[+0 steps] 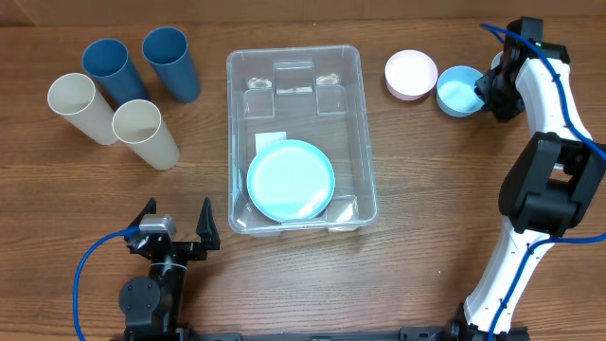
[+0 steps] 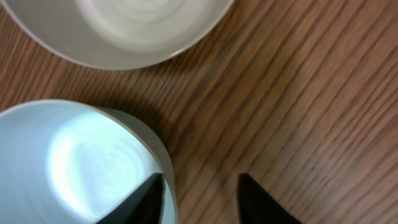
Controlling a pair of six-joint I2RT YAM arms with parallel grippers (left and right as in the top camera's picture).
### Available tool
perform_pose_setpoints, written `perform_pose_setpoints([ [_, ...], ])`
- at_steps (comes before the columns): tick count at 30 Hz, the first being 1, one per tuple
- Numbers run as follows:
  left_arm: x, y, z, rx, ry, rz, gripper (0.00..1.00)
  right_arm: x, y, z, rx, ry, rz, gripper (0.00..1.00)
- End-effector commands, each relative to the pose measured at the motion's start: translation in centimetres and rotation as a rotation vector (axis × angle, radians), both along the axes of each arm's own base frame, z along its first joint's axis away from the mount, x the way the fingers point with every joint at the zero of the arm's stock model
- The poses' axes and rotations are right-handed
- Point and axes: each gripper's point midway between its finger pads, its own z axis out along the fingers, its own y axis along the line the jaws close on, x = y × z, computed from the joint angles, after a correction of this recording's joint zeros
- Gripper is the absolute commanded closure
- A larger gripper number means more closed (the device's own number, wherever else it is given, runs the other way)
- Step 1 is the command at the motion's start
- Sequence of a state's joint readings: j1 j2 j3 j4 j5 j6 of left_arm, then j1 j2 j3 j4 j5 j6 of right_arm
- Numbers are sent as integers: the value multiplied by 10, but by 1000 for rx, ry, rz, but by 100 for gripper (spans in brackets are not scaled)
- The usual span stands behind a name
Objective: Pack container
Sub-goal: 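Grasp the light-blue bowl with the right gripper and lift, then place the light-blue bowl in the bin's upper area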
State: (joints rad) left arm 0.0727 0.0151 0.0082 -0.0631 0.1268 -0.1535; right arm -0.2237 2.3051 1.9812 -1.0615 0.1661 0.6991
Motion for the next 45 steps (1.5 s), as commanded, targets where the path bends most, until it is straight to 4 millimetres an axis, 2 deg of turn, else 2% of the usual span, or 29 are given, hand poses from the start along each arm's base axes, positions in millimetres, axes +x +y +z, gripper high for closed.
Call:
perform_pose_setpoints([
  [1,0,2,0,13,-4,9,0,-3,0,-12,-11,20,1,70],
  [7,0,2,0,13,-4,8,0,-2,4,-18,4,15,6,72],
  [10,0,2,0,13,-4,8,0,2,8,-19,27,-1,13,79],
  [13,0,2,0,13,-4,9,0,3,11,-19,28,-6,19,94],
  [14,0,2,0,13,-4,9,0,3,12,-19,28,-5,21,96],
  [20,0,2,0,13,-4,9,0,0,18,-16,36,13,57,96],
  [23,0,2,0,13,-4,9,0,-2,19,5,35,9,57,96],
  [26,0,2,0,12,-4,9,0,1,18,45,19,-57,58,96],
  [30,0,2,0,13,-4,8,0,0,19,109,-9,-186,65,96],
  [32,0,2,0,13,-4,9,0,-2,33,146,19,-267,134,96],
  [36,0,2,0,13,-4,9,0,-11,66,192,63,-363,238,96],
  [39,0,2,0,12,-4,9,0,-21,118,228,94,-431,427,96],
  [42,0,2,0,13,-4,8,0,-34,173,237,105,-425,587,96],
  [45,0,2,0,13,-4,9,0,-48,234,234,119,-395,739,96],
])
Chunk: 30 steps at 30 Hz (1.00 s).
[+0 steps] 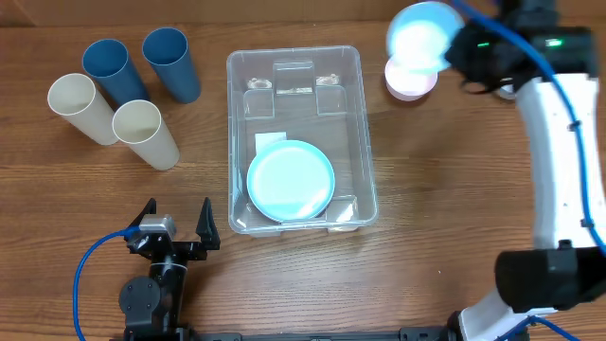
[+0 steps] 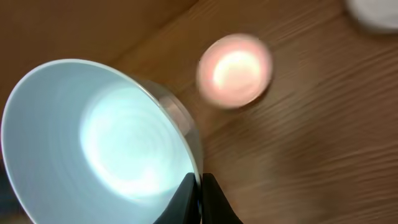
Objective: Pack container
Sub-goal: 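Place the light-blue bowl in the bin's upper area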
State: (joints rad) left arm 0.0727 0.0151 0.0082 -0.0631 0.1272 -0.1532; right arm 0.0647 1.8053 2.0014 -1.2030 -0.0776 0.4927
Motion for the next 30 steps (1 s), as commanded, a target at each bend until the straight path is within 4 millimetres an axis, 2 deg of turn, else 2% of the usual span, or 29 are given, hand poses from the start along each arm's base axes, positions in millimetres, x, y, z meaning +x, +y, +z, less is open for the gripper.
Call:
perform_pose_setpoints([
  [1,0,2,0,12,-4,9,0,-14,67,7,-32,-23,194,96],
  [6,0,2,0,12,-4,9,0,-28,121,5,-130,-50,288,96],
  [10,0,2,0,12,-4,9,0,-31,142,-17,-176,-39,321,96],
  [18,0,2,0,12,-4,9,0,-21,153,-93,-210,75,347,96],
  [27,0,2,0,12,-4,9,0,5,155,-150,-273,121,325,96],
  [30,0,2,0,12,-4,9,0,11,152,-162,-301,128,308,96],
])
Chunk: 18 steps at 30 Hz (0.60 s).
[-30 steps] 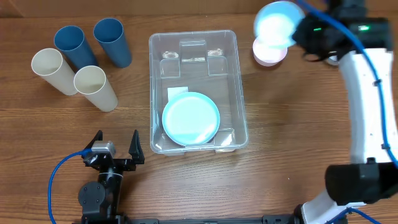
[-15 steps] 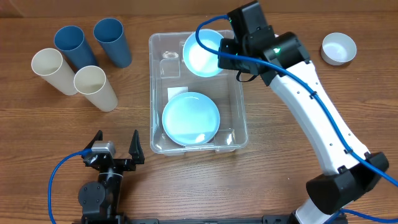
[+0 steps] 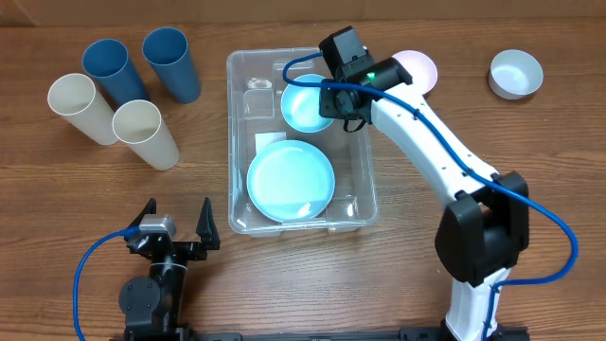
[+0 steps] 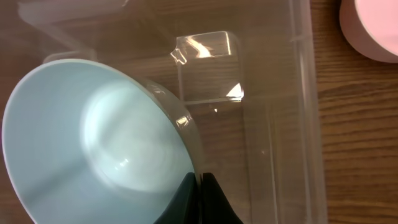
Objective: Pack container
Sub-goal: 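Place the light-blue bowl in the bin's upper area, then release the bowl and move the right gripper to the pink bowl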
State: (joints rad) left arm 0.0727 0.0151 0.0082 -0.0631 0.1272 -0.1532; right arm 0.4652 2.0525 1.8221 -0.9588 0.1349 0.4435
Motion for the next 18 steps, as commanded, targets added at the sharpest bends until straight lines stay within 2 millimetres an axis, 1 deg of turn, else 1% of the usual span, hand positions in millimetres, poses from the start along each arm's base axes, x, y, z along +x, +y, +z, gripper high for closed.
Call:
perform_pose_setpoints([
  [1,0,2,0,12,-4,9,0,9,-10,-15,-65,-10,-28,96],
  [4,0,2,0,12,-4,9,0,15,-15,-19,-93,-29,-49,96],
  [9,0,2,0,12,-4,9,0,23,-23,-17,-87,-46,-75,96],
  [10,0,2,0,12,-4,9,0,23,-26,-18,-88,-45,-81,95],
  [11,0,2,0,12,-4,9,0,24,-28,-18,-89,-43,-85,89],
  [12,0,2,0,12,-4,9,0,23,-29,-18,-90,-41,-86,78],
  [13,0,2,0,12,-4,9,0,23,-30,-18,-92,-38,-86,75],
  [14,0,2,0,12,-4,9,0,22,-30,-19,-95,-33,-85,74],
  [16,0,2,0,12,-4,9,0,21,-31,-19,-100,-27,-80,74],
  [18,0,2,0,12,-4,9,0,17,-26,-15,-92,-18,-61,74],
])
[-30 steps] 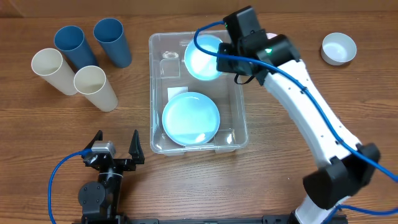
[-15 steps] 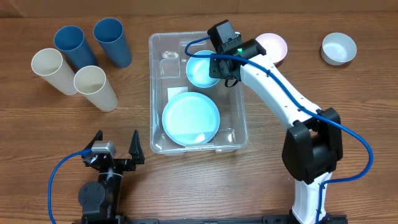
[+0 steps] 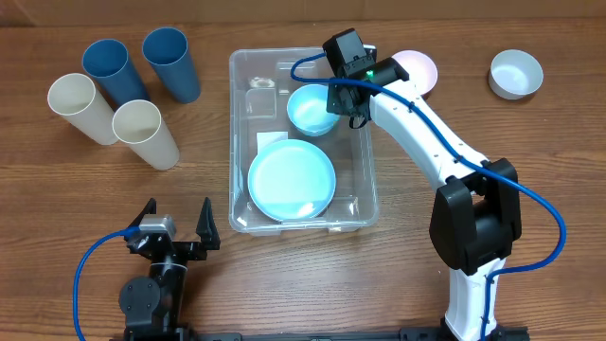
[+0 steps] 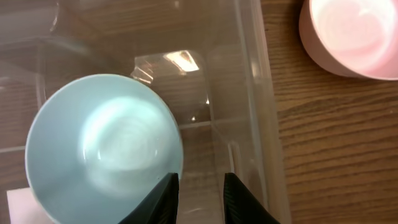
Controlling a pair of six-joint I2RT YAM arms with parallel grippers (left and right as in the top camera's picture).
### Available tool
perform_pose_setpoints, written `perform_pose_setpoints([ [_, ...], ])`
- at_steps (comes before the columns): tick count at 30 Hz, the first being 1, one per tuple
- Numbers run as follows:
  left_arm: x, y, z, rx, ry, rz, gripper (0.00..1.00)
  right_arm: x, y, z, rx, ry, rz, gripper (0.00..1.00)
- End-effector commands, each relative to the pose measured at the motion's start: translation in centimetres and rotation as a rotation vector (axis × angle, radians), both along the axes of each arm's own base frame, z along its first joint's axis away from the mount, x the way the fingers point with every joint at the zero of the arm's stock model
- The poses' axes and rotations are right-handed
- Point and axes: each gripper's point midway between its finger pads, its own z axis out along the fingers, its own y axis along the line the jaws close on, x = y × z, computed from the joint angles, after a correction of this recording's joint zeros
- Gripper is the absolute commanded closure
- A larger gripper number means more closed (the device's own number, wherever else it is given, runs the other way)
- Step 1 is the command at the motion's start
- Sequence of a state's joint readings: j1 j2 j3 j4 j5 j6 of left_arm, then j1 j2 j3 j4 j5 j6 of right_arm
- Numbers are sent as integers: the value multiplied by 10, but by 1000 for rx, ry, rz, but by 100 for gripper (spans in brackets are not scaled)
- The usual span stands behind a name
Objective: Pack container
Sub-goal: 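Release the bowl and move the right gripper to the pink bowl, then grasp the pink bowl and carry it over the bin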
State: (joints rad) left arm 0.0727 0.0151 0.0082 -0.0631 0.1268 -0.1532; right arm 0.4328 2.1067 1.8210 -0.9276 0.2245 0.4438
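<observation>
A clear plastic container [image 3: 367,180] sits mid-table. Inside it lie a light blue plate [image 3: 292,180] at the front and a light blue bowl [image 3: 311,108] [image 4: 102,146] at the back. My right gripper [image 3: 346,106] [image 4: 200,186] hangs open over the bowl's right rim, inside the container, holding nothing. A pink bowl [image 3: 418,68] [image 4: 348,34] rests just right of the container. A white bowl [image 3: 516,74] stands at the far right. My left gripper [image 3: 177,227] is parked open at the table's front left.
Two blue cups [image 3: 170,62] and two cream cups [image 3: 144,133] lie on their sides at the back left. The container's clear right wall [image 4: 258,106] runs close beside my right fingers. Bare wood lies right of the container.
My right gripper has opened and let go of the light blue bowl, which now rests upright on the container floor behind the plate. The left arm is unchanged.
My right gripper stood open around the blue bowl's rim at the far right, next to the pink bowl. Then it held the bowl up above the pink bowl. Then it held it over the container's back half, and now the bowl lies released inside.
</observation>
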Motion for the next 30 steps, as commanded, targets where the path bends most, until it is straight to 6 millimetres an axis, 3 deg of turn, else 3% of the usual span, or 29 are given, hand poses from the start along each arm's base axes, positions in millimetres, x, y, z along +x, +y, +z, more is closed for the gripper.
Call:
perform_pose_setpoints([
  [1,0,2,0,12,-4,8,0,-2,4,11,-5,-3,17,75],
  [4,0,2,0,12,-4,8,0,-3,18,35,12,-27,62,75],
  [7,0,2,0,12,-4,8,0,-1,27,77,40,-85,76,75],
  [9,0,2,0,12,-4,9,0,1,26,115,67,-142,67,75],
  [11,0,2,0,12,-4,8,0,6,14,144,85,-193,42,74],
  [12,0,2,0,12,-4,8,0,13,-2,160,84,-229,2,72],
  [14,0,2,0,12,-4,9,0,23,-33,171,84,-257,-88,66],
  [18,0,2,0,12,-4,9,0,43,-109,156,122,-230,-300,58],
  [21,0,2,0,12,-4,8,0,60,-153,128,189,-175,-368,58],
  [25,0,2,0,12,-4,9,0,74,-179,86,199,-109,-414,59],
  [30,0,2,0,12,-4,9,0,87,-181,30,182,-33,-425,60],
])
